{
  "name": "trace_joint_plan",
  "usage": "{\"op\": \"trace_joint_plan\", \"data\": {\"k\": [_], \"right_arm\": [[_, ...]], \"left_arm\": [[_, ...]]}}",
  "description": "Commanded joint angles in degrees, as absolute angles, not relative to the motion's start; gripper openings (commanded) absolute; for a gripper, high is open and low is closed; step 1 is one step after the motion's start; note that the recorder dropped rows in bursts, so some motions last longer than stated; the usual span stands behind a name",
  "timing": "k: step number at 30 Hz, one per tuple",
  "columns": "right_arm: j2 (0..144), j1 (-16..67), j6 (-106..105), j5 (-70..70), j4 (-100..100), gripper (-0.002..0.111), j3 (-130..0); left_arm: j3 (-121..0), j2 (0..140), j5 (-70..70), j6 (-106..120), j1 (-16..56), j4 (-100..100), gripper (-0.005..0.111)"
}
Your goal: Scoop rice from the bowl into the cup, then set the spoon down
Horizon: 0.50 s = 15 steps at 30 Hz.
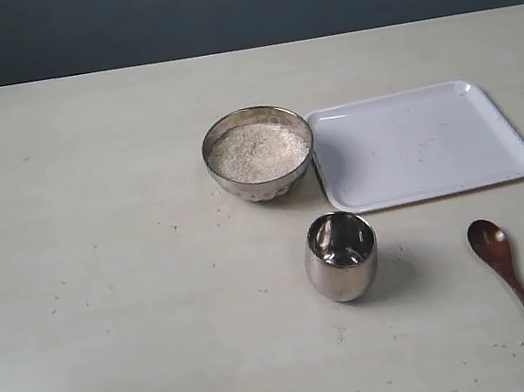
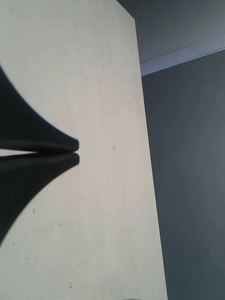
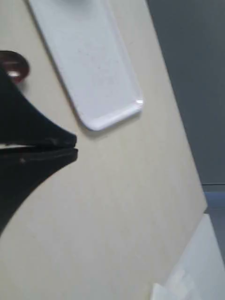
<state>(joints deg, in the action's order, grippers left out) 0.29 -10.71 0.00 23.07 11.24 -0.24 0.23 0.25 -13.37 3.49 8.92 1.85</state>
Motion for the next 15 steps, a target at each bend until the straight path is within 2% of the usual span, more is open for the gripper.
{"op": "trace_joint_plan", "data": {"k": [1, 4, 11, 15], "right_arm": [[0.0, -10.95, -0.44, 11.96, 8.76, -0.001, 0.0], [0.0, -10.95, 0.0, 6.56, 2.75, -0.001, 0.0], [0.0, -10.95, 0.0, -6.61, 3.09, -0.001, 0.0], [0.0, -10.81, 9.28, -20.69, 14.51, -0.001, 0.0]], "left_arm": [[0.0, 0.0, -13.29, 3.11, 9.24, 2.25, 0.001], [0.0, 0.0, -13.29, 3.11, 9.24, 2.25, 0.001], [0.0, 0.0, -13.29, 3.11, 9.24, 2.25, 0.001], [0.0, 0.0, -13.29, 3.11, 9.24, 2.25, 0.001]]}}
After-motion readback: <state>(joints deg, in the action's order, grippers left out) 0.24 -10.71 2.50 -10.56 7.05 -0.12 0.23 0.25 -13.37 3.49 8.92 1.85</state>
